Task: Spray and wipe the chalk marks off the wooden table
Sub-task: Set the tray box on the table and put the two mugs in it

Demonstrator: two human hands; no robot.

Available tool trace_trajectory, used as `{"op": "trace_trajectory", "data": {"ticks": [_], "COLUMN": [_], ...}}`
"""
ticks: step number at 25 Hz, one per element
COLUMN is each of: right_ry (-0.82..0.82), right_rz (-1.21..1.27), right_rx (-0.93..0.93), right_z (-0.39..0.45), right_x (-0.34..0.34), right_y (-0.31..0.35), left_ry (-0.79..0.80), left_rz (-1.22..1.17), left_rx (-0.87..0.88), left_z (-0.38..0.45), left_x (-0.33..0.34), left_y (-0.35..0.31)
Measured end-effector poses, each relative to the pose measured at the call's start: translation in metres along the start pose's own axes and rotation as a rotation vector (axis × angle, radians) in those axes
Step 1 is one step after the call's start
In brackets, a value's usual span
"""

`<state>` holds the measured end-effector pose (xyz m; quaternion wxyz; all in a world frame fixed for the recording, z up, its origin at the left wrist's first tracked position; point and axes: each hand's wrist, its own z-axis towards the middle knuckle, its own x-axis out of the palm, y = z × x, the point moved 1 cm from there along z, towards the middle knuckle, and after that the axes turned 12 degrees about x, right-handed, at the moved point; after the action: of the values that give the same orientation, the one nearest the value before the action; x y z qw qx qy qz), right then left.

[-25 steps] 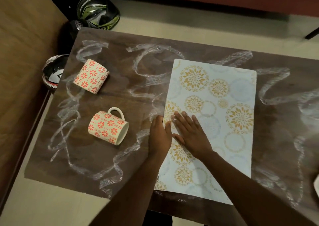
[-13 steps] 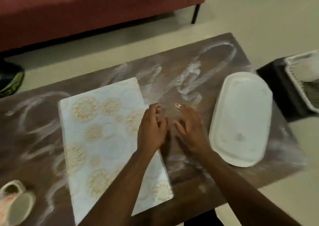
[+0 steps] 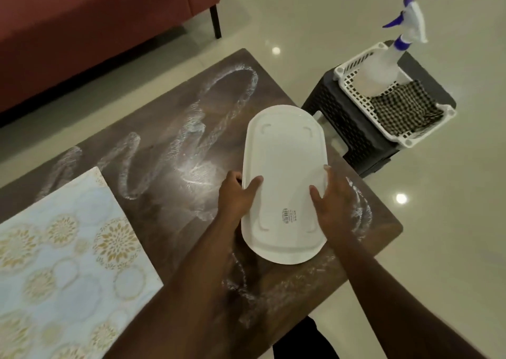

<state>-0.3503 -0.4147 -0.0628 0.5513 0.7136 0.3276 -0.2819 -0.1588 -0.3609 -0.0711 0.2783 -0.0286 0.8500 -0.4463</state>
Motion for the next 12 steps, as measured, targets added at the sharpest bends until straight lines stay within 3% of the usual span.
{"op": "trace_trajectory", "data": {"ticks": [3,5,8,12], "right_ry": [0.150,0.344,0.648,1.045], "right_rz": [0.222,0.286,0.461,0.630], "right_rx": [0.121,0.129,-0.019,-0.098], "right_z": [-0.005,-0.022,-0.077,-0.175], "right_x": [0.008,0.021,0.047,0.081], "right_y": [0.004,0.034,0.131,0.243], "left_ry": [0.054,0.089,-0.109,-0.271], "left_rz": [-0.277,-0.386,-0.138,0.350], "left_rx": [-0.024,0.071,0.275,0.197], "left_z": [-0.015,-0.040,-0.092,-0.157], "left_x": [-0.016,-0.047,-0.117,-0.214], "left_y": [-0.017,-0.032,-0.040,-0.017]}}
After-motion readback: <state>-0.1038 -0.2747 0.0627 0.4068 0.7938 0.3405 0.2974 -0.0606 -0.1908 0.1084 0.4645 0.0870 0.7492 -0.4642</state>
